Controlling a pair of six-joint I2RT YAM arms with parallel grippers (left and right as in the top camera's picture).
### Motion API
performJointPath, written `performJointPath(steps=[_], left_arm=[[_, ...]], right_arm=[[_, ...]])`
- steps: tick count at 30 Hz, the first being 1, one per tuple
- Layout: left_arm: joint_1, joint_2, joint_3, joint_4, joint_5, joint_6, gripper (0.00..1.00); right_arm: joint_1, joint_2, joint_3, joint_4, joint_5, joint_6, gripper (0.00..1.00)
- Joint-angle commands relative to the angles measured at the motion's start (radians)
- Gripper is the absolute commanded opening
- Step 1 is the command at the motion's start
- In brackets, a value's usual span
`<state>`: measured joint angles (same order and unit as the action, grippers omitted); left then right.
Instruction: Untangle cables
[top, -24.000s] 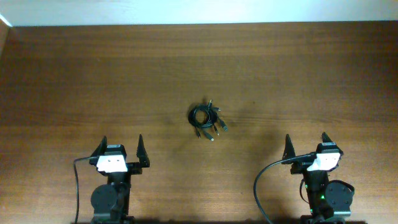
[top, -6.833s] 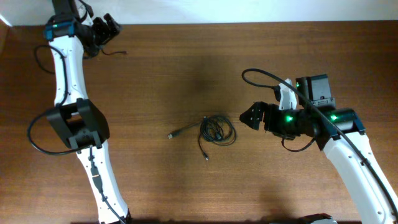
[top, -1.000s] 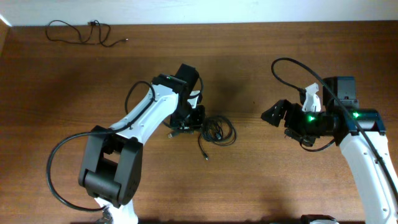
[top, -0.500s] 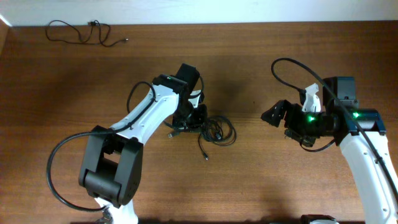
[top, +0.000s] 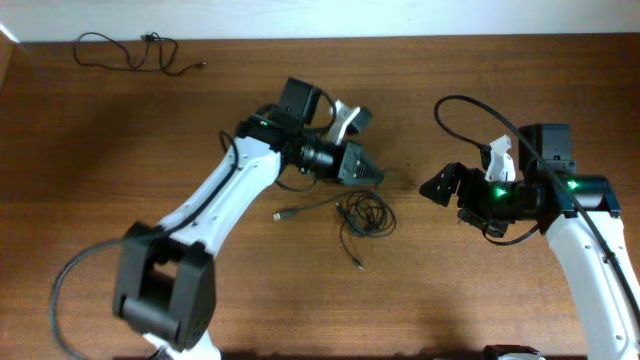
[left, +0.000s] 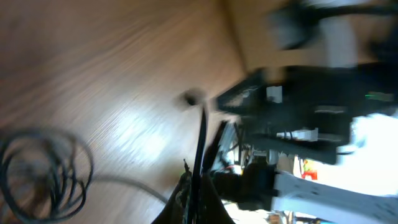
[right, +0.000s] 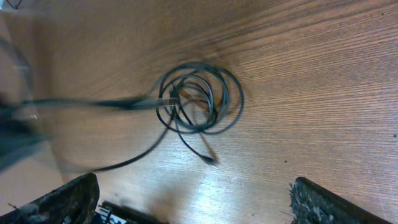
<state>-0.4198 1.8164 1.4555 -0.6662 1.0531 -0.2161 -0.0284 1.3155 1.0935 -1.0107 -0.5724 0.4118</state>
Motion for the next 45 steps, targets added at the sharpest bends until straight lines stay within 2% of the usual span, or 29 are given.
performJointPath(steps=[1, 4, 6, 9, 11, 15, 19, 22, 26, 29, 32, 36, 38, 42, 45], left_arm=[[-0.004, -0.126, 0.088, 0.012, 0.103, 0.031, 0.0], [-0.003, -0.183, 0.106, 0.055, 0.103, 0.022, 0.0], [-0.003, -0.198, 0.106, 0.108, 0.103, -0.036, 0.0], [-0.003, -0.204, 0.106, 0.313, 0.103, -0.258, 0.0], [-0.003, -0.204, 0.106, 0.425, 0.104, -0.332, 0.0], [-0.003, -0.204, 0.107, 0.798, 0.111, -0.607, 0.0], [-0.003, -0.204, 0.107, 0.982, 0.111, -0.756, 0.0], [-0.002, -0.204, 0.107, 1.011, 0.11, -0.791, 0.0], [0.0, -0.204, 0.107, 1.014, 0.158, -0.798, 0.0], [0.0, -0.204, 0.107, 1.013, 0.164, -0.798, 0.0], [-0.002, -0.204, 0.107, 1.021, 0.138, -0.831, 0.0], [0.0, -0.204, 0.107, 1.154, 0.136, -0.872, 0.0], [0.011, -0.204, 0.107, 1.139, 0.137, -0.867, 0.0], [0.055, -0.204, 0.107, 0.96, 0.136, -0.811, 0.0], [0.068, -0.204, 0.107, 0.961, 0.132, -0.811, 0.0]], right_arm=[[-0.003, 0.0, 0.006, 0.0, 0.008, -0.012, 0.99], [0.003, 0.0, 0.006, 0.0, 0.004, -0.012, 0.99], [0.022, 0.0, 0.006, 0.001, 0.004, -0.012, 0.99], [0.068, 0.0, 0.006, 0.009, 0.005, -0.012, 0.99], [0.09, 0.0, 0.006, 0.016, 0.017, -0.012, 0.99], [0.102, 0.0, 0.006, 0.023, 0.054, -0.011, 0.99], [0.102, 0.0, 0.006, 0.053, 0.054, 0.011, 0.99], [0.102, 0.0, 0.006, 0.096, 0.046, 0.042, 0.99], [0.034, 0.0, 0.006, 0.25, -0.187, 0.042, 0.99], [-0.012, 0.0, 0.006, 0.265, -0.222, 0.076, 0.99], [-0.002, 0.0, 0.006, 0.27, -0.213, 0.075, 0.99], [0.076, 0.0, 0.006, 0.221, -0.139, 0.075, 0.98], [0.087, 0.0, 0.006, 0.214, -0.152, 0.072, 0.99], [0.004, -0.002, 0.014, 0.215, -0.281, 0.035, 0.99], [-0.039, -0.002, 0.016, 0.212, -0.417, 0.002, 0.99]])
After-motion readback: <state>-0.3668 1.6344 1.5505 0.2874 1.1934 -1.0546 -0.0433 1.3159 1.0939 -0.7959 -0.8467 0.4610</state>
